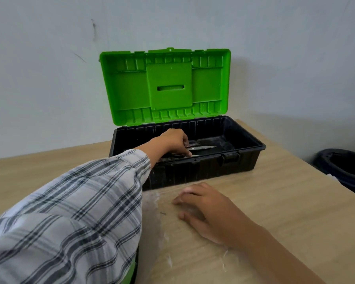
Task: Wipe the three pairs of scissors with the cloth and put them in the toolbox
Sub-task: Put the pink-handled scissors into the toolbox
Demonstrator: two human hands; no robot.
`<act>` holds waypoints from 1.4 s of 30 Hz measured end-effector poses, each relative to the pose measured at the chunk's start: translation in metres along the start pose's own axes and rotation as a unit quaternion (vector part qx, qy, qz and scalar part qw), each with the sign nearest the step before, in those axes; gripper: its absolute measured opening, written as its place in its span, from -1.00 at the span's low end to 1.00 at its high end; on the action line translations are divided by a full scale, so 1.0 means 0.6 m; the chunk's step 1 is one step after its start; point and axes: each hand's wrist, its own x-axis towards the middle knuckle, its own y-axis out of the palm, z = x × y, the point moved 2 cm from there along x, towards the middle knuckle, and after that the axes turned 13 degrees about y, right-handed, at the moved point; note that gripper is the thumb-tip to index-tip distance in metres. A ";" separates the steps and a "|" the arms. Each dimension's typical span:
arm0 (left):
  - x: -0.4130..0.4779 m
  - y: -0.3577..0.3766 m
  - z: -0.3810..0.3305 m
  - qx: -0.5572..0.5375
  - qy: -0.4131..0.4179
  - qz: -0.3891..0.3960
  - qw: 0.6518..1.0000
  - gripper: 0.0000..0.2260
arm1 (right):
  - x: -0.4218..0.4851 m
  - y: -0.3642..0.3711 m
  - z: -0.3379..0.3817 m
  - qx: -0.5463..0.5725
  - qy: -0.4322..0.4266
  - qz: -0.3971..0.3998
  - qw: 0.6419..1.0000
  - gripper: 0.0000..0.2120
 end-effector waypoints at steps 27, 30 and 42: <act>-0.277 -0.057 0.169 -0.554 -0.213 -0.204 0.779 -0.86 | 0.274 -0.208 0.130 -0.083 0.036 -0.202 0.975 -0.65; -0.273 -0.058 0.173 -0.579 -0.207 -0.184 0.767 -0.84 | 0.367 -0.242 0.127 -0.134 0.069 -0.207 0.967 -0.52; -0.266 -0.069 0.187 -0.588 -0.194 -0.136 0.773 -0.78 | 0.497 -0.291 0.099 -0.221 0.140 -0.186 0.947 -0.50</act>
